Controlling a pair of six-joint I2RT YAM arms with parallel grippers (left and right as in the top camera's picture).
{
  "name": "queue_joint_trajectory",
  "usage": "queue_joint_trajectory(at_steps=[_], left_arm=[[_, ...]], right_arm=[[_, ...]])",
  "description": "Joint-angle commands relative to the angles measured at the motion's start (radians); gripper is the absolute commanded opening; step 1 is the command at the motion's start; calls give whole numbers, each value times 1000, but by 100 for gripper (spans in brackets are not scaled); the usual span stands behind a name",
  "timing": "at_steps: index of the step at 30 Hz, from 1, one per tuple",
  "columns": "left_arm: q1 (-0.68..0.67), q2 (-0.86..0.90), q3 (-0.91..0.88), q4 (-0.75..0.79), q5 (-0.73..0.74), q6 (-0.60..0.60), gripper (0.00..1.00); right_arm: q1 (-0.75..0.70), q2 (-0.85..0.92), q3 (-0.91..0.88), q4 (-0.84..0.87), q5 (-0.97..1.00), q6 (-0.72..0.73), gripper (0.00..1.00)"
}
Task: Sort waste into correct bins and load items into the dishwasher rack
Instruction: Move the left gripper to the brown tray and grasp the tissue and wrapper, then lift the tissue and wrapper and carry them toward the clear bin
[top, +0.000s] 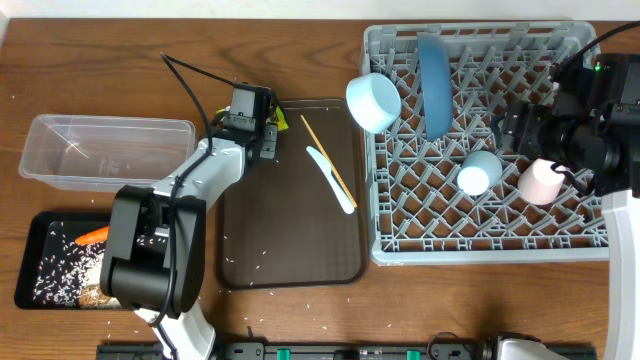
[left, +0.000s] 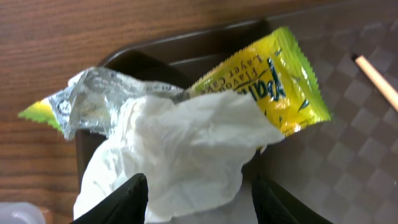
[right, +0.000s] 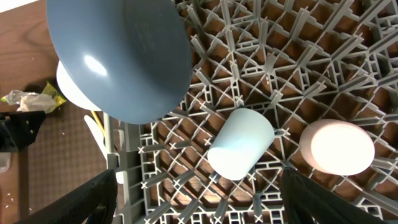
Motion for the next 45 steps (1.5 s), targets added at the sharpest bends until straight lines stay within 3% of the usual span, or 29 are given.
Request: queue_joint_trajectory(at_steps=[1, 8, 17, 22, 26, 33, 34, 35, 36, 37, 39, 41, 45], left_arm=[[9, 41, -2, 19, 6, 3, 54], [8, 33, 0, 13, 7, -2, 6], [-1, -281, 10, -287, -13, -69, 6], [32, -426, 10, -324, -86, -65, 6], [95, -436, 7, -317, -214, -66, 6], [266, -305, -2, -265, -222, -118, 6], [285, -286, -2, -257, -211, -135, 11], [296, -278, -2, -258, -179, -137, 33], [303, -275, -2, -261, -115, -137, 62], [303, -275, -2, -262, -72, -137, 79], [293, -286, -2, -262, 53, -137, 87], [273, -292, -2, -259, 142, -136, 87], [200, -278, -2, -257, 163, -125, 87]], right_arm=[[4, 2, 1, -8, 0, -15, 80], [4, 2, 1, -23, 0, -26, 80], [4, 2, 1, -18, 0, -26, 81], [4, 2, 1, -2, 0, -26, 81], [4, 2, 1, 0, 0, -26, 81], [4, 2, 1, 0, 0, -26, 82], [4, 2, 1, 0, 0, -26, 82], [4, 2, 1, 0, 0, -26, 82], [4, 2, 1, 0, 0, -26, 82], [4, 2, 1, 0, 0, -26, 82], [4, 2, 1, 2, 0, -26, 82], [4, 2, 1, 5, 0, -26, 82], [4, 2, 1, 8, 0, -26, 83]])
